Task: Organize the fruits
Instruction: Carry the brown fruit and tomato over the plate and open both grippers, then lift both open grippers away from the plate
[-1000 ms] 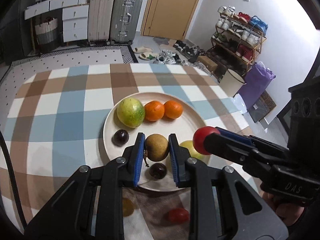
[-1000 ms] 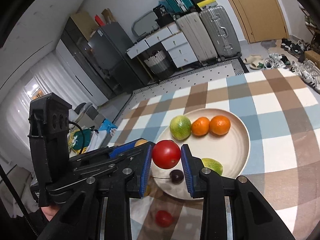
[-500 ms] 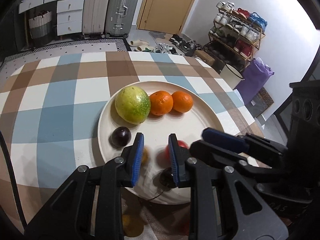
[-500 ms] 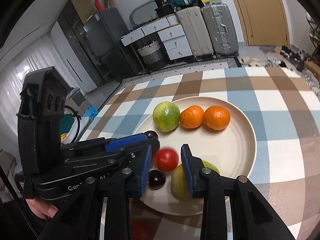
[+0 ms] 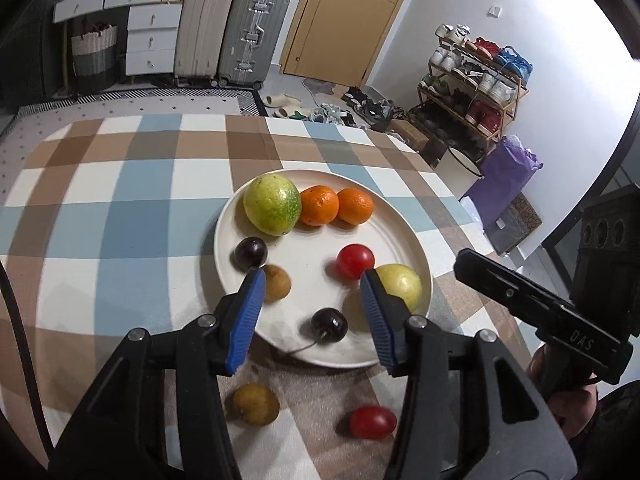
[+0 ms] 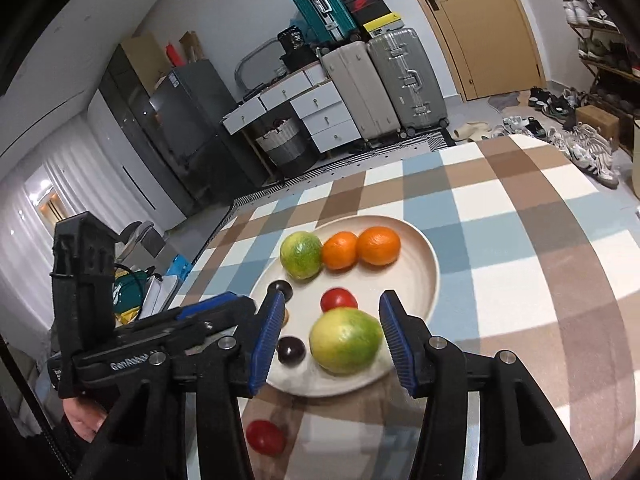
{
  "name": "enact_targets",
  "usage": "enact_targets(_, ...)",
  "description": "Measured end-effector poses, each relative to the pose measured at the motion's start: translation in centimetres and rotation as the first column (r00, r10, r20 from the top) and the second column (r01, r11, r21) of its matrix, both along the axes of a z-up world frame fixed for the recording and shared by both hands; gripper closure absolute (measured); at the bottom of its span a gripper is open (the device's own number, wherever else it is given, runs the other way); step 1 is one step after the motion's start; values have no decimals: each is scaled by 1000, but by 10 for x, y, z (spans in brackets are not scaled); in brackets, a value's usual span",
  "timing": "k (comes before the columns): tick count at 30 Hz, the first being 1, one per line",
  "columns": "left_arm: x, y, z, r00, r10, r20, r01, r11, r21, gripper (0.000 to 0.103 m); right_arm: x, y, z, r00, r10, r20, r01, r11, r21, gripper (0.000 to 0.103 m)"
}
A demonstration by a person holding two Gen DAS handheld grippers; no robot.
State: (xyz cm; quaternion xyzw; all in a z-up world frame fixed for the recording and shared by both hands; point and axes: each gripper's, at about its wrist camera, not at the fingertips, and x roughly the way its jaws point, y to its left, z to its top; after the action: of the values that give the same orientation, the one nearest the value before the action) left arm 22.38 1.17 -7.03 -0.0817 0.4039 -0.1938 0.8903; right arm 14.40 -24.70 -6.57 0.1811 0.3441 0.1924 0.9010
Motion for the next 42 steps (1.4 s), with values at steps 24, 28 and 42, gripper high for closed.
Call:
enact_targets(24, -114, 42, 64, 974, 183, 135, -194, 978, 72, 15, -74, 28, 46, 988, 81, 132, -72, 995, -69, 28)
enact_targets(28, -128, 44, 59, 969, 208, 137, -221, 971, 92, 3, -81, 30, 47, 986, 85, 143, -75, 994, -73, 23)
enact_targets(42, -149, 43, 26, 963, 247, 109, -262, 954, 148, 1, -83, 49, 10, 986, 153, 63, -144, 982, -123, 18)
